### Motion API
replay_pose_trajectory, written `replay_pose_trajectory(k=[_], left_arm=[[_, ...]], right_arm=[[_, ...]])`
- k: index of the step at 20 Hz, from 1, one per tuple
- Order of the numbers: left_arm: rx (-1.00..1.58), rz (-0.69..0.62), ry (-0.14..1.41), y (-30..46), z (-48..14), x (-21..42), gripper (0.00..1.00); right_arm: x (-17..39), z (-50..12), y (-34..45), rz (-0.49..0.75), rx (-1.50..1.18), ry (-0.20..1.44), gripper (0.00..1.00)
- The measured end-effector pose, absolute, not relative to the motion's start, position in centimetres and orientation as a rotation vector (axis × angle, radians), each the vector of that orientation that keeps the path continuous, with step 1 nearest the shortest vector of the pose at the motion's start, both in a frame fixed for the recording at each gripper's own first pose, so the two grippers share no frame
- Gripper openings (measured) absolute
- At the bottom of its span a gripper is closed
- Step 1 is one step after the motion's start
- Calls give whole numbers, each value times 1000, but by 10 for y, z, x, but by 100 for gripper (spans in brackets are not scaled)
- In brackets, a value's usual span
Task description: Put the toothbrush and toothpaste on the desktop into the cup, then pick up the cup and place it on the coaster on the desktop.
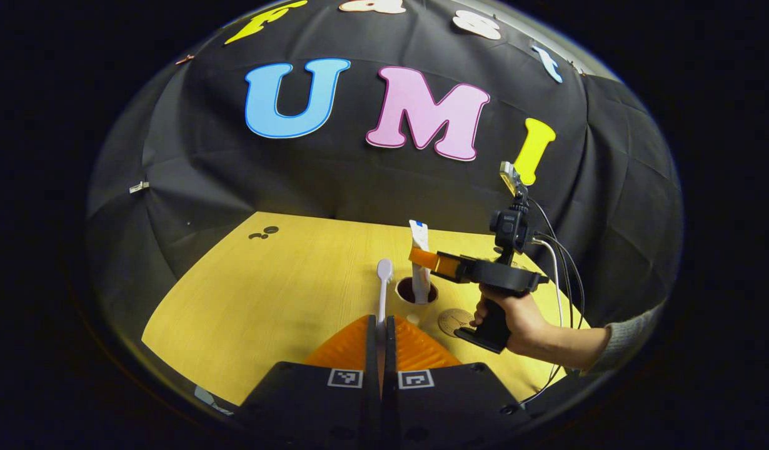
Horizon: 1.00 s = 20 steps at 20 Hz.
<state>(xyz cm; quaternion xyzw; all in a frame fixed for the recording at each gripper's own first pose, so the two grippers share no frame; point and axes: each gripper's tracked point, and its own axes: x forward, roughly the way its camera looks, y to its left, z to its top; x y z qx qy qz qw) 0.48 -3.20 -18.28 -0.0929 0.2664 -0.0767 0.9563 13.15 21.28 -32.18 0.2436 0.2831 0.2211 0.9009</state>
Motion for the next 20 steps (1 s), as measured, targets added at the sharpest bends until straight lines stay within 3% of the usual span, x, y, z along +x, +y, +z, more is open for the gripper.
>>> replay_pose_trajectory(k=[1,2,4,5,9,10,11,12,13,14,17,20], left_arm=[[-191,-152,542,-31,-185,5,11],[-195,-150,542,-31,-185,6,6],[-200,-147,537,-30,-185,8,6],[-201,-147,534,-31,-184,8,6],[-209,-154,521,-35,-179,12,6],[-217,-153,519,-37,-178,13,6],[-225,-153,518,-38,-178,15,6],[-232,-151,517,-38,-177,16,6],[-238,-148,516,-39,-178,18,6],[-244,-146,511,-39,-176,21,6],[-267,-141,490,-39,-173,33,6],[-296,-132,459,-37,-164,51,6]], right_arm=[[129,-322,213,461,505,588,24],[128,-323,213,460,499,585,20],[124,-321,212,467,481,588,30],[120,-321,214,478,474,594,25],[104,-327,212,505,405,640,37],[98,-329,212,512,390,654,38],[94,-330,212,519,381,666,29],[92,-331,212,524,368,671,41],[91,-330,211,526,360,671,33],[87,-329,211,530,359,680,44],[81,-323,207,532,352,682,55],[78,-314,199,523,356,680,58]])
